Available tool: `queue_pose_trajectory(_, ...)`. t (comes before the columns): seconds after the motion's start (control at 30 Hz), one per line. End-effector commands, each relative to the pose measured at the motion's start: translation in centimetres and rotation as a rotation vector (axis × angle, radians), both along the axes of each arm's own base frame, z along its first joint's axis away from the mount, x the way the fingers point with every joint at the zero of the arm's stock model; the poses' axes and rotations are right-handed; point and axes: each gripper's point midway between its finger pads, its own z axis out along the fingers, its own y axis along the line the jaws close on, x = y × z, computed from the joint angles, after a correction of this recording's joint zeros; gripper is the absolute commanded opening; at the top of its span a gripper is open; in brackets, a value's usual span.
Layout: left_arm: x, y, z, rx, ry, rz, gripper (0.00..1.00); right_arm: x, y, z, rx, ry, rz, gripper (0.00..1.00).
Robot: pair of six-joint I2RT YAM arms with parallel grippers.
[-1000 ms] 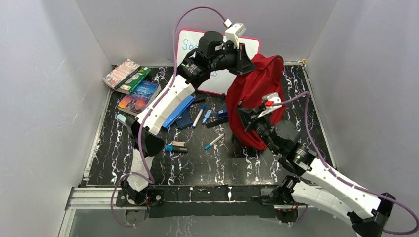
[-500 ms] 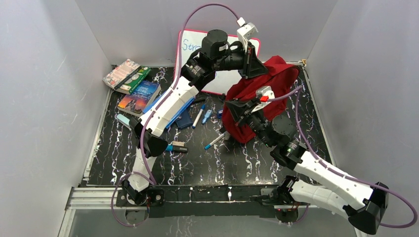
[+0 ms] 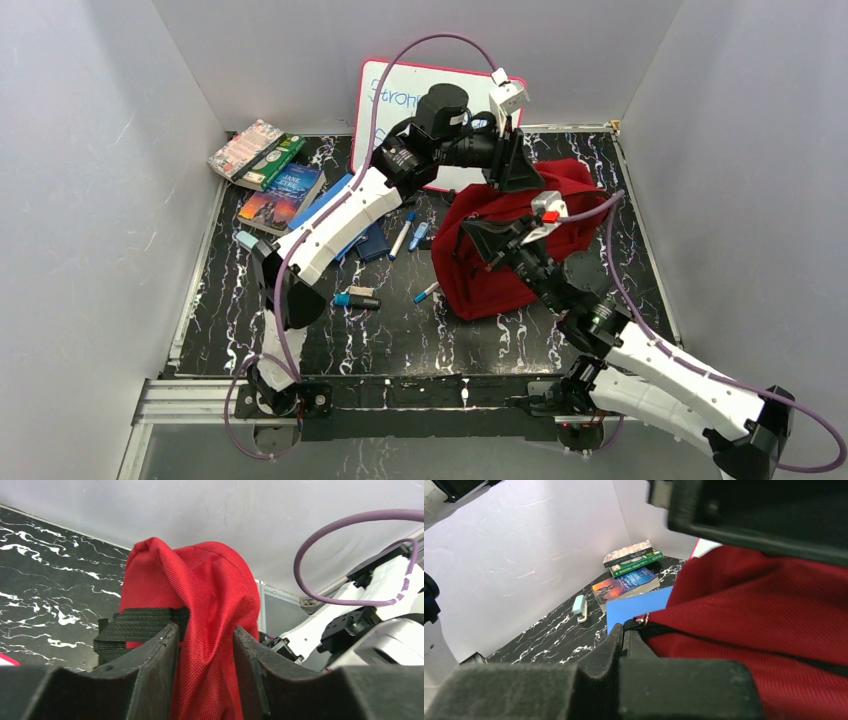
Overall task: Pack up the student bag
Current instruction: Unzip the student bag at the center of the board.
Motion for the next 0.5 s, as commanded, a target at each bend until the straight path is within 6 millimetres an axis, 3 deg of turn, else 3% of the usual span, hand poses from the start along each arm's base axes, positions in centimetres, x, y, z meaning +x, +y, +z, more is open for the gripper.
queue_pose_trajectory(0.0, -2.8, 1.6, 4.7, -0.082, -0.095, -0.034, 0.46, -0.7, -2.0, -0.3, 0.057, 0.034, -0.037, 0.0)
queue_pose_trajectory(0.13, -2.8, 1.7, 4.8, -0.084, -0.1, -0.011, 0.65, -1.2, -3.1, -1.6, 0.043, 0.074, -0.055, 0.0)
queue_pose_trajectory(0.3, -2.2, 3.1, 5.6, -0.083, -0.145, 0.079, 0.86, -1.5, -4.7, -1.7, 0.04, 0.083, -0.101, 0.0)
queue_pose_trajectory(0.47, -2.2, 5.6, 6.1, -0.073, -0.199, 0.171, 0.91, -1.6, -5.8, -1.8, 0.035, 0.088, -0.129, 0.0)
